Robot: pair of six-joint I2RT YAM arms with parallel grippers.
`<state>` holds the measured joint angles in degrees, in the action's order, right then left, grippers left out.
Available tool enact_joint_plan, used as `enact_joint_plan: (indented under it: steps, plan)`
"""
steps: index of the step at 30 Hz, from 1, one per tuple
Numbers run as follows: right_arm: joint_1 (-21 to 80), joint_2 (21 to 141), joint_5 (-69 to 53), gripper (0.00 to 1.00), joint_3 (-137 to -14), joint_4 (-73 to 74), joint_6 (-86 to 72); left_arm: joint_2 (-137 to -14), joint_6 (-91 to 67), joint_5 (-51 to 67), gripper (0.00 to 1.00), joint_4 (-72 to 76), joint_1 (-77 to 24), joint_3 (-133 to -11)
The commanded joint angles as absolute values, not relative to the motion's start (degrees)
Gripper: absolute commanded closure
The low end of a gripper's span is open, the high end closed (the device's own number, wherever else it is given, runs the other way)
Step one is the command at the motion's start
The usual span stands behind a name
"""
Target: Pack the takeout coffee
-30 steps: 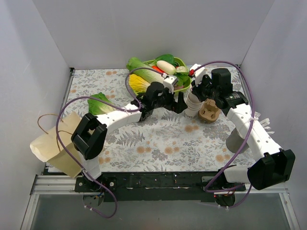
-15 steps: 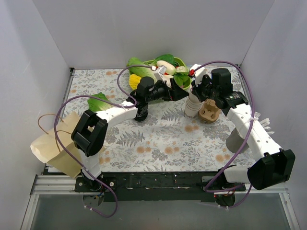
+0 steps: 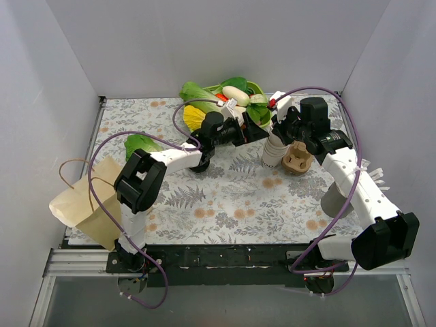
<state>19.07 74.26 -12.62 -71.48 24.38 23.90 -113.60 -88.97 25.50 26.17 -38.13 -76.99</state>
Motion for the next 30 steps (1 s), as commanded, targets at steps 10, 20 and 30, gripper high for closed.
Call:
enact_joint_plan:
  steps: [10,20,30]
  plan:
    - [18.72,74.35,-13.62,0.99,-74.35,25.58,23.12,-113.9,-94.57,27.78,0.02,32.52,-36.91,-79.71]
    - [18.81,74.97,-14.15,0.99,-75.58,26.01,22.85,-117.95,-93.78,25.84,0.02,30.41,-37.0,-83.67]
    - [18.72,75.32,-12.39,0.99,-75.23,21.36,21.8,-117.78,-89.75,26.1,0.02,27.34,-37.35,-83.76]
